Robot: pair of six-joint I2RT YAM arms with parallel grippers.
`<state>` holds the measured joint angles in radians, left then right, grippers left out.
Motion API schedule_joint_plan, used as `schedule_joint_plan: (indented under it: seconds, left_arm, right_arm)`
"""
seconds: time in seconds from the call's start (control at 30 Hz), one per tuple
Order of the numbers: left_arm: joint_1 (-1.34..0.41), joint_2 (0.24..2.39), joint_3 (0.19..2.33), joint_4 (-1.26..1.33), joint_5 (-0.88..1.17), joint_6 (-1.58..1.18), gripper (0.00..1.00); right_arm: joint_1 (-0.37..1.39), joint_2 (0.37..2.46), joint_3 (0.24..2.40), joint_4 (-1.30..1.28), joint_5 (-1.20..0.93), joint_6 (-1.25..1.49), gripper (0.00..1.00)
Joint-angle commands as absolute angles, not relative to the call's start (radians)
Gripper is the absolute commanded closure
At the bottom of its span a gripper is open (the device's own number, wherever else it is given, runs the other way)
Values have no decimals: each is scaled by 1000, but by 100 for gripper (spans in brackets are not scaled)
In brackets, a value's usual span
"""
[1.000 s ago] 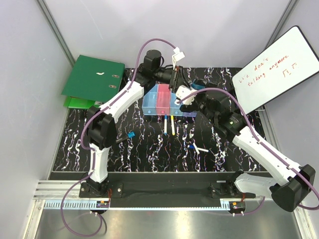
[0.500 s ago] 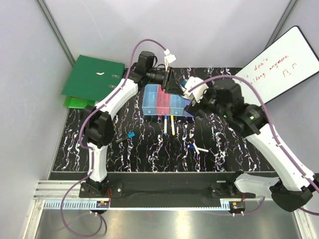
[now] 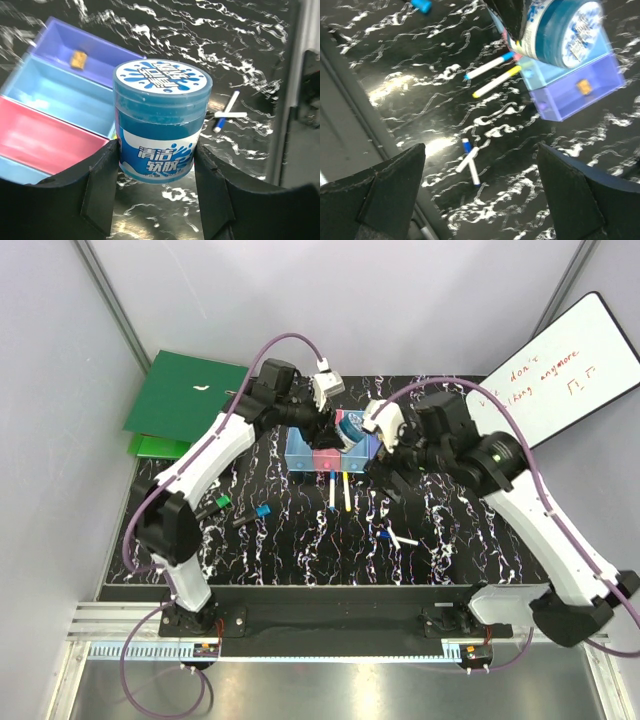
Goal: Sort the stationery into containers
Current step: Pick up the stationery from the center of the board.
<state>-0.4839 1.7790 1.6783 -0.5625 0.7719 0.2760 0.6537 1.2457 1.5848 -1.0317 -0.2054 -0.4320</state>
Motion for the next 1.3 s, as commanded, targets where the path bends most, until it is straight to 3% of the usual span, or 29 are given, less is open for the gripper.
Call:
schedule_joint_plan:
  seconds: [0.0, 0.4, 0.87, 1.27]
  left_arm:
    - [-528, 1631, 1664, -517, 651, 400, 100]
    - [-551, 1399, 1451, -532, 526, 531, 100]
    - [-620, 1359, 1443, -460, 483, 454, 100]
    - [-701, 1325, 1473, -456, 474, 439, 100]
  right_arm:
    - [637, 1322, 1689, -1060, -296, -365, 0]
    - [469, 1439, 1861, -1068, -486, -350, 0]
    - [434, 1532, 1870, -1092, -773, -232, 0]
    - [391, 1628, 1970, -1048, -792, -146, 0]
